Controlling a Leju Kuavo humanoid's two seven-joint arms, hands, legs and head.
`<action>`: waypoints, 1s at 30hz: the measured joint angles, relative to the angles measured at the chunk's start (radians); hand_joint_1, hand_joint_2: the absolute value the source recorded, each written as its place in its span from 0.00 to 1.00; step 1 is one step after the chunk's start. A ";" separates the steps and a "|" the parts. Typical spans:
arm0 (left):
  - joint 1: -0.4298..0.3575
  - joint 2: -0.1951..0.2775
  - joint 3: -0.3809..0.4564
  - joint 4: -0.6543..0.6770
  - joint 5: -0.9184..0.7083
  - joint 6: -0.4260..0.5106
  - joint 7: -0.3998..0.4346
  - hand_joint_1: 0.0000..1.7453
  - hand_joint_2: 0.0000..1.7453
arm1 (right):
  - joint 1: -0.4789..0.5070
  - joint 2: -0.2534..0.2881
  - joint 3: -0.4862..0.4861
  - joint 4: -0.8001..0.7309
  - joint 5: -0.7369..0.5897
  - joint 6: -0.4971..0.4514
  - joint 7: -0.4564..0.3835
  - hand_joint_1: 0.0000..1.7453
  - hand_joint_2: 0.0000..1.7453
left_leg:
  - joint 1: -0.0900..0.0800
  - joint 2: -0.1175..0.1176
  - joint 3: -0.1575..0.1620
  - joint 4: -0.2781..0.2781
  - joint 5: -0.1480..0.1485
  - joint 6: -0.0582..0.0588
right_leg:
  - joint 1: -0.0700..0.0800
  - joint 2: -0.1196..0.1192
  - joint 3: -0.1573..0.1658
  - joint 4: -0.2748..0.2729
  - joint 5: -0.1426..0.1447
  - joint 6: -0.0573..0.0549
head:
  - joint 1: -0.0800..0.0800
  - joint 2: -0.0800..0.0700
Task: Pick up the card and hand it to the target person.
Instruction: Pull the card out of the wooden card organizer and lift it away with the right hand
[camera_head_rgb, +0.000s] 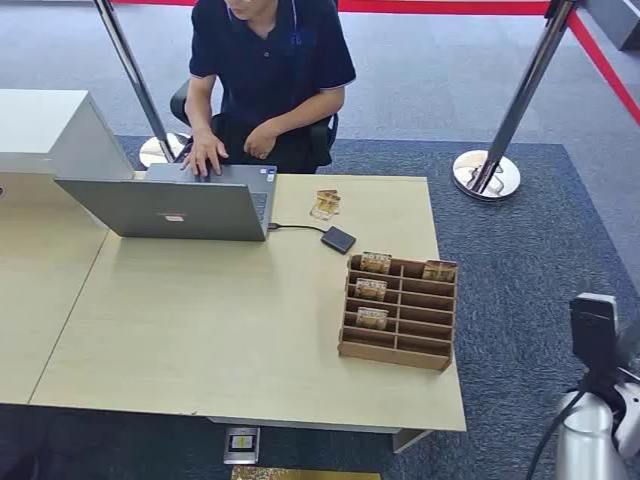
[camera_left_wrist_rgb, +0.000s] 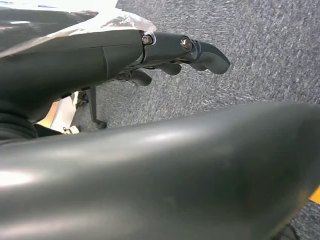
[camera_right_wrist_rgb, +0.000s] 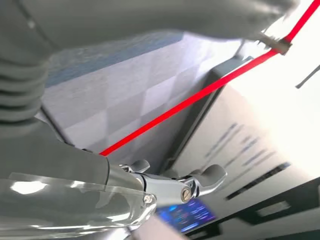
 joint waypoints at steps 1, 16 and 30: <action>0.000 0.000 0.000 0.000 0.000 0.000 0.000 0.00 0.00 | 0.000 0.000 0.001 0.000 0.000 0.000 0.000 0.61 1.00 | 0.000 0.000 0.000 0.000 0.000 0.000 | 0.000 0.000 0.000 0.000 0.000 0.000 | 0.000 0.000; 0.000 0.000 0.000 0.000 -0.003 0.000 0.000 0.00 0.00 | -0.021 -0.003 0.043 0.016 0.013 0.020 0.015 0.60 1.00 | 0.000 0.000 0.000 0.000 0.000 0.000 | 0.000 0.000 0.000 0.000 0.000 0.000 | 0.000 0.000; 0.001 0.006 0.004 0.000 -0.010 0.014 0.005 0.00 0.00 | -0.132 -0.071 0.334 0.111 0.109 0.243 0.181 0.58 1.00 | 0.000 0.000 0.000 0.000 0.000 0.000 | 0.000 0.000 0.000 0.000 0.000 0.000 | 0.000 0.000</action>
